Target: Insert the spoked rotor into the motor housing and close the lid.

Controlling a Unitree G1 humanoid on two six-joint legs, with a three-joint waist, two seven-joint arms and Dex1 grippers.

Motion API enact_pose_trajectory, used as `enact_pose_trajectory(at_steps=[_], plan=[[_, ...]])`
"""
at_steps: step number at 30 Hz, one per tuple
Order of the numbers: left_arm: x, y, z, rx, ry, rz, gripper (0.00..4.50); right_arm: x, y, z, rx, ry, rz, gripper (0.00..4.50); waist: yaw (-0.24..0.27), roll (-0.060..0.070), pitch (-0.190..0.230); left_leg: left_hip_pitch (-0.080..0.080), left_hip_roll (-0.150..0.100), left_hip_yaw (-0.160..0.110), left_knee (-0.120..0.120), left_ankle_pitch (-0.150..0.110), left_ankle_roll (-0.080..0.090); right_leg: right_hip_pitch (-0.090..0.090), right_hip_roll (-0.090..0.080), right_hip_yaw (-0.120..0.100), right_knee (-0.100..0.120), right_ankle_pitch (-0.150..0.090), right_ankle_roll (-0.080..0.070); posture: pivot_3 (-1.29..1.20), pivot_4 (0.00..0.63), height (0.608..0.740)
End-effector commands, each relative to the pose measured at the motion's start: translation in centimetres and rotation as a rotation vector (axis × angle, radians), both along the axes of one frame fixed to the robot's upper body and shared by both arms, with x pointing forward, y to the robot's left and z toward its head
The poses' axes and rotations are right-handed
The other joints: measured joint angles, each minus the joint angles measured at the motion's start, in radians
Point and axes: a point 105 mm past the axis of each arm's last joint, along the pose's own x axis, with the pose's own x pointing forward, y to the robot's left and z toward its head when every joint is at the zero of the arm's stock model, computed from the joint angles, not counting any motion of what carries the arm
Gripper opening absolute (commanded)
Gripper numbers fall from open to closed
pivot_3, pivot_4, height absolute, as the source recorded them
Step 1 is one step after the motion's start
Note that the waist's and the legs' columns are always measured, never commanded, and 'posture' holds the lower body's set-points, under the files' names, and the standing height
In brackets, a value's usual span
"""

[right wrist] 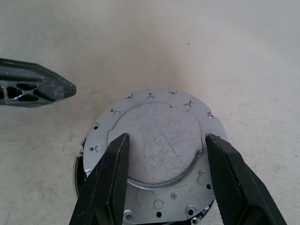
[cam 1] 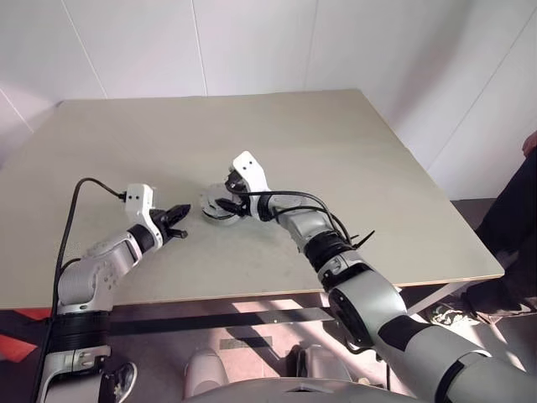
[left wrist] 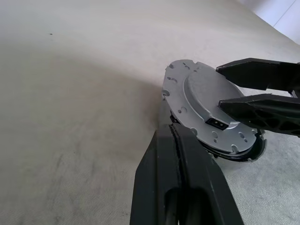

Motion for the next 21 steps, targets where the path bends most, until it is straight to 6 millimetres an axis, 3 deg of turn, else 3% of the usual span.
enact_pose_trajectory(at_steps=[1,7,13,16,19,21], plan=[[0.3,1.4,1.4,-0.029,-0.036,0.024,0.0,0.1,-0.2,0.9,0.007,-0.035,0.01,2.85,-0.002,0.0,0.0,0.0,0.0,0.0,0.0,0.0,0.0,0.0,0.0,0.0,0.0,0.0,0.0,0.0,0.0,0.74],[0.4,3.3,2.0,-0.073,-0.042,0.081,0.0,0.1,-0.3,0.9,0.012,-0.031,0.006,2.85,-0.006,0.0,0.0,0.0,0.0,0.0,0.0,0.0,0.0,0.0,0.0,0.0,0.0,0.0,0.0,0.0,0.0,0.74],[0.0,3.1,1.5,-0.076,-0.031,0.086,0.0,-0.2,0.6,1.4,0.048,-0.018,0.029,2.85,-0.008,0.0,0.0,0.0,0.0,0.0,0.0,0.0,0.0,0.0,0.0,0.0,0.0,0.0,0.0,0.0,0.0,0.74],[-0.2,2.9,1.2,-0.08,-0.024,0.086,0.0,-0.3,1.1,1.7,0.058,-0.019,0.038,3.45,-0.008,0.0,0.0,0.0,0.0,0.0,0.0,0.0,0.0,0.0,0.0,0.0,0.0,0.0,-0.001,0.0,0.0,0.74],[-0.4,2.7,0.9,-0.082,-0.016,0.085,0.0,-0.4,1.5,2.2,0.068,-0.042,0.054,4.44,-0.008,0.0,0.0,0.0,0.0,0.0,0.0,0.0,0.0,0.0,0.0,0.0,0.0,0.0,-0.001,0.0,0.0,0.74],[-0.4,2.6,0.8,-0.082,-0.013,0.083,0.0,-0.6,1.7,2.2,0.071,-0.045,0.062,4.44,-0.008,0.0,0.0,0.0,0.0,0.0,0.0,0.0,0.0,0.0,0.0,0.0,0.0,0.0,-0.001,0.0,0.0,0.74]])
